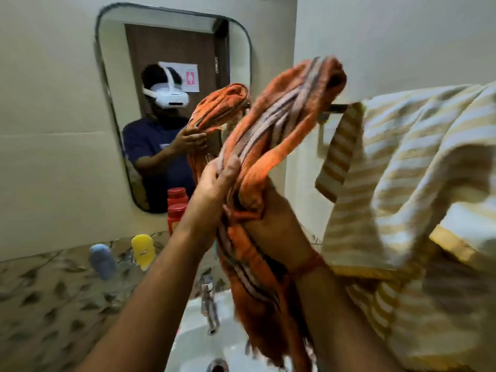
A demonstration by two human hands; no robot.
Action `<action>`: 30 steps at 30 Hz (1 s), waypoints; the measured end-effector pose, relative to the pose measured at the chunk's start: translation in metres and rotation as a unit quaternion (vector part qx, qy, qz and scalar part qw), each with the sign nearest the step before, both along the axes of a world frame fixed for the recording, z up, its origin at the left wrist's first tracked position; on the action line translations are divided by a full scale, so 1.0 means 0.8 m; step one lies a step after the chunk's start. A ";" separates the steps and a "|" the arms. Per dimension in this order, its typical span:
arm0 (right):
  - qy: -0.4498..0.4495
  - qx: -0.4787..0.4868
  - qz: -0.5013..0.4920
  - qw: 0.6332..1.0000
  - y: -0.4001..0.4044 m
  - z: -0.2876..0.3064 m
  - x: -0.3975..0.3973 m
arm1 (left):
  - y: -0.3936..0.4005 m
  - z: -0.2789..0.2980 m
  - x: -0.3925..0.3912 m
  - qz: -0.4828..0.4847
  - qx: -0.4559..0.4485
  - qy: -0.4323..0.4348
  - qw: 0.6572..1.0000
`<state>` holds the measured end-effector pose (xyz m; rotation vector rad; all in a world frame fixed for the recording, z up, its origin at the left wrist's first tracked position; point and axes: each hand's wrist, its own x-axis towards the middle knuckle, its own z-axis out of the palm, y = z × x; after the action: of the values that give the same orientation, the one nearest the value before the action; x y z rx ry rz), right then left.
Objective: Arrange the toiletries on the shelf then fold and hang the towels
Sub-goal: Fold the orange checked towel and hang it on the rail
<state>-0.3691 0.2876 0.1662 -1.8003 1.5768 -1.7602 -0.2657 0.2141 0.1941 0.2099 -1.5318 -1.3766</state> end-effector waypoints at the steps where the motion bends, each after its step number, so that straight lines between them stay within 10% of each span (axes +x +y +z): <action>1: 0.023 0.011 0.023 0.999 0.008 -0.005 0.005 | 0.008 0.006 -0.003 0.027 0.010 0.010 1.000; 16: -0.165 -0.025 0.162 0.973 0.088 -0.042 0.019 | 0.144 -0.026 0.036 0.163 0.084 -0.038 0.982; 22: -0.189 0.037 0.134 0.972 0.090 -0.056 0.024 | 0.148 -0.045 0.041 0.382 0.023 -0.115 0.917; 30: 0.028 0.087 0.094 0.991 0.086 -0.071 0.017 | 0.128 -0.071 0.040 0.303 -0.003 -0.314 0.900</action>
<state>-0.3558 0.3564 0.1097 -1.8595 1.4741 -1.4542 -0.2335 0.3167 0.1375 1.1189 -1.7641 -0.8242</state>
